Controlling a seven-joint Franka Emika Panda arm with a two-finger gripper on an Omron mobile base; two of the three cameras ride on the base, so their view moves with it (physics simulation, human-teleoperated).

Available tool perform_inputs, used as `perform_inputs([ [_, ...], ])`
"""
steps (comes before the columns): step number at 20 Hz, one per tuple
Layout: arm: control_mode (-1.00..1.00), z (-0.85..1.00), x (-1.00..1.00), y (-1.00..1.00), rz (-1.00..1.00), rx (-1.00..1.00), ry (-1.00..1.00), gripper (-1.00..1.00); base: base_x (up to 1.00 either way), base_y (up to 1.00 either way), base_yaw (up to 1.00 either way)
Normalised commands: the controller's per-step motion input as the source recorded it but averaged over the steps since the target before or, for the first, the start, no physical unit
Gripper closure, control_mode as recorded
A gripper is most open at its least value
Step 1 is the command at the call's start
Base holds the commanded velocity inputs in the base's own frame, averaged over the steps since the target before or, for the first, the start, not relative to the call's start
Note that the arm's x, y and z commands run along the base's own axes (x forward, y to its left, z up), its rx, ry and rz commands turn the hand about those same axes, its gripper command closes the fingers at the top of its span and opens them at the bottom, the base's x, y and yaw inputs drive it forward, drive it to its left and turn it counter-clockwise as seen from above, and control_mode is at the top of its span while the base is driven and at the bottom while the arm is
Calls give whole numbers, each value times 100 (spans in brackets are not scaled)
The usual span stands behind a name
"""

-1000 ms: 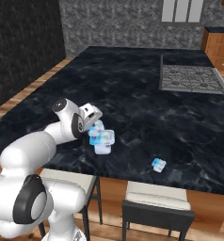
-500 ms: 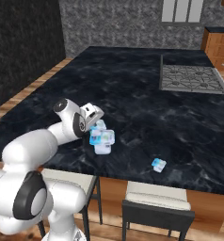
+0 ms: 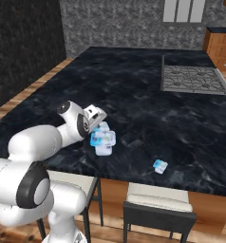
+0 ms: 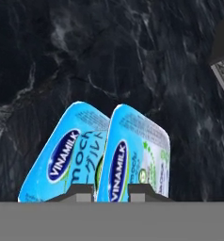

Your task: Stack the yogurt containers by placing the smaller containers on top of the larger containers.

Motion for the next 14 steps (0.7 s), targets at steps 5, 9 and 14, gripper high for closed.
perform_inputs([
  [5, -100, -13, 3, -14, 0, -1, 1, 100, 0, 0, 0],
  [9, -100, -16, 6, -11, 0, -1, 1, 100, 0, 0, 0],
  [14, -100, -13, 21, -1, 0, -2, 0, 100, 0, 0, 0],
])
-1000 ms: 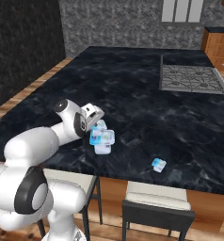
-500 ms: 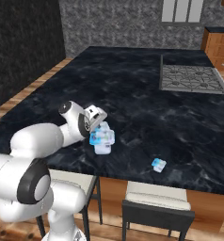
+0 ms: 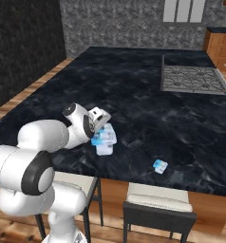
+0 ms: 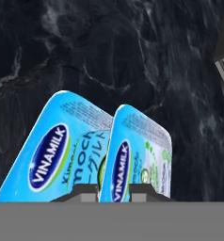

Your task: Stack the yogurt containers by placing the smaller containers on top of the larger containers.

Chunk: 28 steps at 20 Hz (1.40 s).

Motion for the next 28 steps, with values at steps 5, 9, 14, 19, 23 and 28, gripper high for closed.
perform_inputs([
  [5, -100, -10, 25, 0, 0, -2, 0, 100, 0, 0, 0],
  [9, -100, -7, 6, 0, 0, -2, 2, 100, 0, 0, 0],
  [14, -100, -1, -6, 0, 0, -1, 1, -100, 0, 0, 0],
  [19, -100, -2, -28, -14, 0, 0, 0, -100, 0, 0, 0],
  [23, -100, -1, -20, -11, 0, 0, 1, -100, 0, 0, 0],
  [28, -100, 27, -34, 0, 0, 1, 0, -100, 0, 0, 0],
])
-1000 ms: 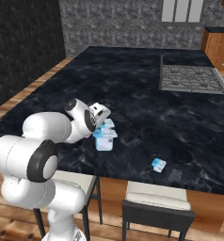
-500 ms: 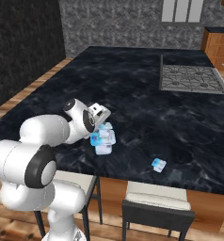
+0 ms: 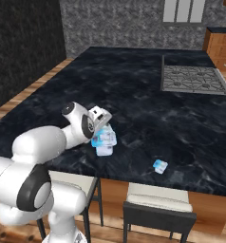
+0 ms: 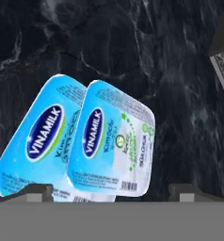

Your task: Stack the yogurt containers by placing the smaller containers on top of the larger containers.

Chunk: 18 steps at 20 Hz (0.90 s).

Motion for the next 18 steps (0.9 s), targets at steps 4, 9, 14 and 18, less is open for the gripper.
perform_inputs([
  [4, -100, 51, -37, 6, 1, 9, 6, -100, 0, 0, 0],
  [9, -100, 64, -46, 1, 0, 13, 9, -100, 0, 0, 0],
  [14, -100, 74, -63, -3, -1, 14, 7, -100, 0, 0, 0],
  [18, -100, 57, -64, -26, -8, 15, 3, -100, 0, 0, 0],
])
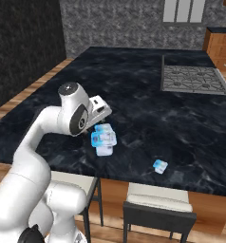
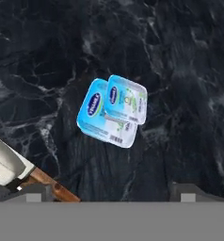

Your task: Stack the yogurt containers by placing the smaller containers on top of the larger containers.

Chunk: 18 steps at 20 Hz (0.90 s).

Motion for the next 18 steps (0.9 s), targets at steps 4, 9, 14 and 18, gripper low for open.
perform_inputs([
  [4, -100, 18, -48, -49, -13, 10, 1, -100, 0, 0, 0],
  [9, -100, 0, -56, -76, -14, 12, -3, -100, 0, 0, 0],
  [14, -100, 0, -46, -71, -21, 16, -5, -100, 0, 0, 0],
  [18, -100, 0, -8, -60, -18, 17, -1, -100, 0, 0, 0],
])
